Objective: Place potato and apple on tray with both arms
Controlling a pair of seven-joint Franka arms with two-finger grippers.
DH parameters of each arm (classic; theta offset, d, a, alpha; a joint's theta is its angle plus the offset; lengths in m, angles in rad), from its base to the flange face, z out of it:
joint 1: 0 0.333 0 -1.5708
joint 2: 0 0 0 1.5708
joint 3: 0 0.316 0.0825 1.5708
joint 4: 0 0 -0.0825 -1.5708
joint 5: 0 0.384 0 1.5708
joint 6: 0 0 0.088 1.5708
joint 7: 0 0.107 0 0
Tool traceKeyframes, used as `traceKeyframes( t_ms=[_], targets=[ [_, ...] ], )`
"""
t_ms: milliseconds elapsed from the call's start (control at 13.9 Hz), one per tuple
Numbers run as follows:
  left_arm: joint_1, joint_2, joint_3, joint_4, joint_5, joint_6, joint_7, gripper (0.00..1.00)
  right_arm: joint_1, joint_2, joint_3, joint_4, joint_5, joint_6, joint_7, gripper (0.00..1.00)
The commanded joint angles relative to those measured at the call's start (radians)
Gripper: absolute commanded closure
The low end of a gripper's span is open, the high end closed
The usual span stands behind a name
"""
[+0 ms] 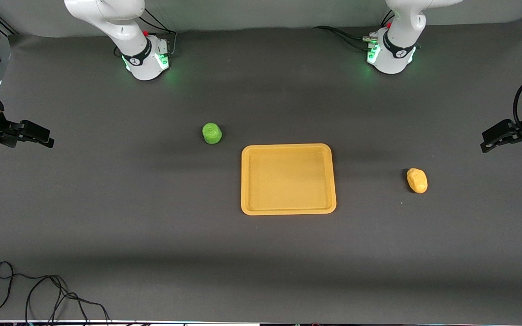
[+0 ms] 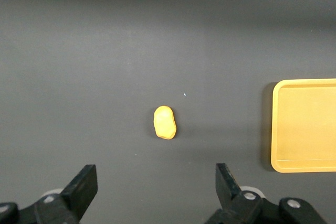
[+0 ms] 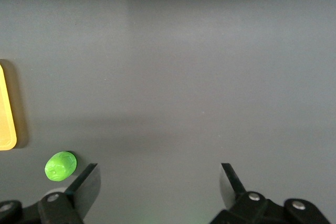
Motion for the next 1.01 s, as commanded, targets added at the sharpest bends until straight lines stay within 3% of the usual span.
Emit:
traceKeyframes(
  t_ms=[0,216,575,790,934],
  targets=[
    [0.0,0.006,-0.004,0.009,0.017,-0.024,0.015,0.0,0.011,0.005,-0.009,0.022,0.0,-0.011,-0.006,0.0],
    [0.0,0.006,-0.004,0.011,0.019,-0.09,0.05,0.0,0.009,0.007,-0.011,0.025,0.0,-0.011,-0.005,0.0],
    [0.002,0.008,-0.004,-0.007,0.052,-0.069,0.049,0.0,0.011,0.017,-0.009,0.032,0.0,-0.011,-0.008,0.0],
    [0.005,0.008,-0.004,-0.095,0.051,-0.014,0.045,0.0,0.011,0.017,-0.009,0.032,0.0,-0.008,-0.008,0.0],
    [0.019,-0.004,-0.001,-0.209,0.045,0.092,0.047,0.0,0.011,0.017,-0.009,0.032,0.0,-0.006,-0.008,0.0]
  ],
)
